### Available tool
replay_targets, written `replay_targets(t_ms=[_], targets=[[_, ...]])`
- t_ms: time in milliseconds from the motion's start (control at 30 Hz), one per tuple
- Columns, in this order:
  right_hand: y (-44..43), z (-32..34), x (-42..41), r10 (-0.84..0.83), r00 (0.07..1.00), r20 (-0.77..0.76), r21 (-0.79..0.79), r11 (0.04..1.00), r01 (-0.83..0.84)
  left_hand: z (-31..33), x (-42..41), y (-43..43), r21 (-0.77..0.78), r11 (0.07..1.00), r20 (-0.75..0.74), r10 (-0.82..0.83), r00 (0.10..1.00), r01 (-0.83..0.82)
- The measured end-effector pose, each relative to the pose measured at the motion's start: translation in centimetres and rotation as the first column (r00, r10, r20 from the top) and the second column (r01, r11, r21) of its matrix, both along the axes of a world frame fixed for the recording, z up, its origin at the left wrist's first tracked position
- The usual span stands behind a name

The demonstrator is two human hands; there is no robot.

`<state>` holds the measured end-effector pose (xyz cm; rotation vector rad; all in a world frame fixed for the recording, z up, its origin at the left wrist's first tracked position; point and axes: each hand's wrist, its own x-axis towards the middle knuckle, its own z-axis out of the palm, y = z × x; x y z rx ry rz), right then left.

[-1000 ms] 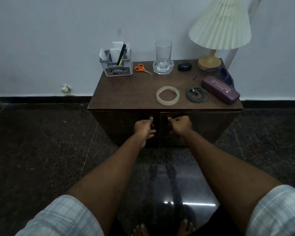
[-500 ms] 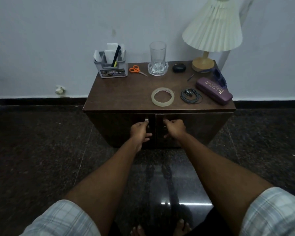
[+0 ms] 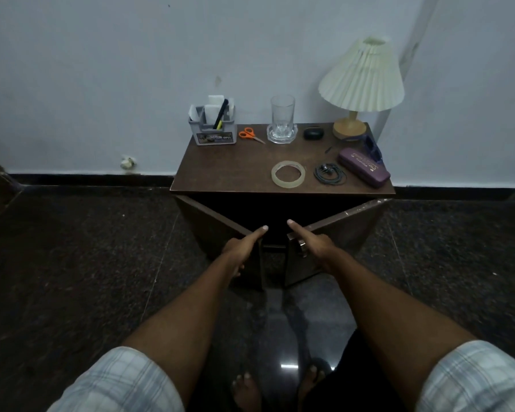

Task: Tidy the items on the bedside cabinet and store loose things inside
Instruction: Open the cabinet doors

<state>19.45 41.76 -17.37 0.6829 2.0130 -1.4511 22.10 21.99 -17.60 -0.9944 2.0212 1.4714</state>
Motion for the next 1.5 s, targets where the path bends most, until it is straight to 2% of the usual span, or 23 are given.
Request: replay_targets(t_ms=[100,200,367,533,633,767,833,967,1033,1100,1200,1267,1333,1500], targets=[[0.8,-0.4,1.4,-0.003,1.000,-0.028,0.085,0.996,0.005,-1.3,2.1,-1.1,-0.059,0.998,-0.118,-0.008,0.993,0.001],[1.7,0.5,3.4,-0.010,1.000,0.011,0.059,0.998,0.009,-0.8,3.2,-1.6,-0.081,0.996,-0.201,0.021,0.979,-0.038],[3.2,1.8,5.7,0.032,0.997,0.076,0.046,0.998,-0.036,-0.8,4.3,-3.5,-0.046,0.998,-0.170,0.038,0.985,-0.046],[4.7,2.7,8.0,0.006,0.998,0.058,0.078,0.997,-0.011,-1.1,6.6,-6.7,-0.074,0.996,-0.146,0.042,0.988,-0.054],[6.0,2.1,8.9,-0.058,0.998,0.000,0.139,0.989,0.058,-0.9,8.1,-8.0,-0.146,0.989,-0.151,0.016,0.988,-0.038],[8.5,-0.6,9.3,-0.120,0.990,-0.072,0.224,0.965,0.134,-0.7,9.7,-10.0,-0.324,0.946,-0.132,-0.034,0.991,-0.011],[9.2,0.4,10.5,-0.126,0.988,-0.093,0.310,0.939,0.149,-1.0,10.5,-11.8,-0.393,0.919,-0.134,-0.020,0.991,-0.034],[10.4,1.7,12.2,-0.117,0.987,-0.112,0.420,0.894,0.153,-5.6,10.0,-17.2,-0.457,0.885,-0.147,0.024,0.989,-0.089],[11.0,0.9,12.2,-0.124,0.986,-0.107,0.429,0.889,0.158,-4.7,10.9,-17.1,-0.466,0.880,-0.155,0.018,0.988,-0.089],[11.5,0.5,11.7,-0.130,0.984,-0.124,0.401,0.900,0.170,-1.3,12.9,-15.3,-0.505,0.861,-0.167,-0.031,0.986,-0.059],[11.4,1.3,11.6,-0.249,0.955,-0.163,0.327,0.899,0.290,2.0,14.6,-13.1,-0.573,0.819,-0.208,-0.129,0.970,-0.014],[11.5,1.7,11.8,-0.215,0.951,-0.222,0.365,0.886,0.286,2.5,14.9,-12.3,-0.611,0.790,-0.237,-0.245,0.940,0.052],[11.8,1.4,11.8,-0.171,0.953,-0.251,0.446,0.853,0.271,2.3,15.0,-12.2,-0.646,0.740,-0.159,-0.370,0.915,0.187],[11.1,2.2,13.0,-0.063,0.980,-0.187,0.497,0.855,0.149,2.6,15.5,-12.1,-0.566,0.779,-0.033,-0.351,0.936,0.272]])
